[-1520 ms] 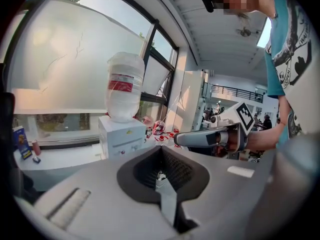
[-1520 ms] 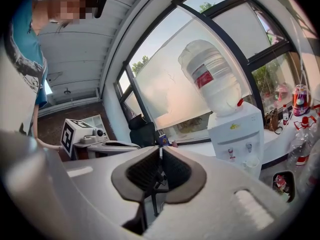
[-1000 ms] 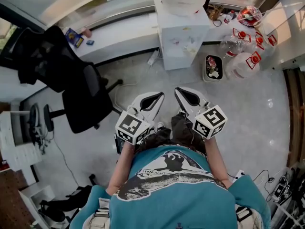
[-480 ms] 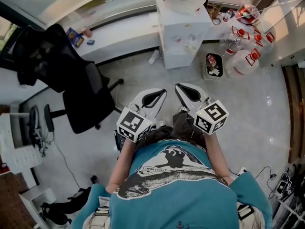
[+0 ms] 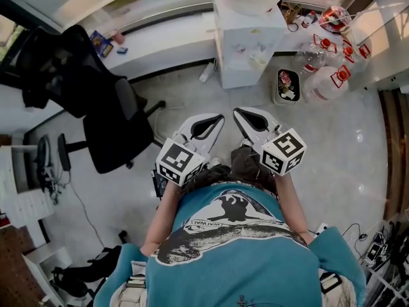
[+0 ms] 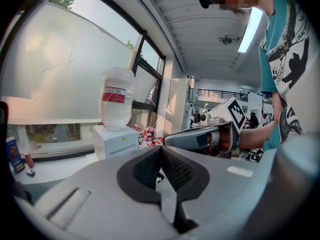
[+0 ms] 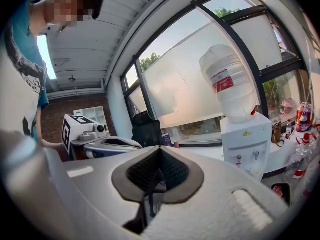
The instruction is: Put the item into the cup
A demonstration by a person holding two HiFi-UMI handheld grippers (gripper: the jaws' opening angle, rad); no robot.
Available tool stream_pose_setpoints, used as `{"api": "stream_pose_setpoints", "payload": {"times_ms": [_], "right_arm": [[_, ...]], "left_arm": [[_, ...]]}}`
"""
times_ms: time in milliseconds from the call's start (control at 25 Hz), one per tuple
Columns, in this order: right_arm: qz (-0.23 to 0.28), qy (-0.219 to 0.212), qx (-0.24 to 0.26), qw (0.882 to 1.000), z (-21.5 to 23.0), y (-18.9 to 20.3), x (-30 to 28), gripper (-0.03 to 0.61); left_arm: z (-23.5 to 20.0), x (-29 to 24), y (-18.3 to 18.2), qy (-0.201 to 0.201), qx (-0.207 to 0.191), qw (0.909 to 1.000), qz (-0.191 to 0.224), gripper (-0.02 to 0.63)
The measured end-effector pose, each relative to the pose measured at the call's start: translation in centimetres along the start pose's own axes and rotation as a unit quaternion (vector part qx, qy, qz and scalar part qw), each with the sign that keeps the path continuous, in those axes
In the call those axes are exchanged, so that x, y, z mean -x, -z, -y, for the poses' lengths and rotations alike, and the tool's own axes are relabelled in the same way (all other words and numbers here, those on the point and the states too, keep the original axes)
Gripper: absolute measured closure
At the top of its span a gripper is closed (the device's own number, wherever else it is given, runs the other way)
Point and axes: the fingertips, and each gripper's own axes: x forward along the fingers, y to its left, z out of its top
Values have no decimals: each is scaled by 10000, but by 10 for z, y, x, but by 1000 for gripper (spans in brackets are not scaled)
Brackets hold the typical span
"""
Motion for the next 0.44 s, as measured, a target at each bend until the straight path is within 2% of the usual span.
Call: {"api": "stream_pose_setpoints", "payload": {"times_ms": [440], "right_arm": [[-76,-66,45,9999,1,2,-1,578]], "left_arm": [[1,-3,3,2,-4,10000,-64,609]]}}
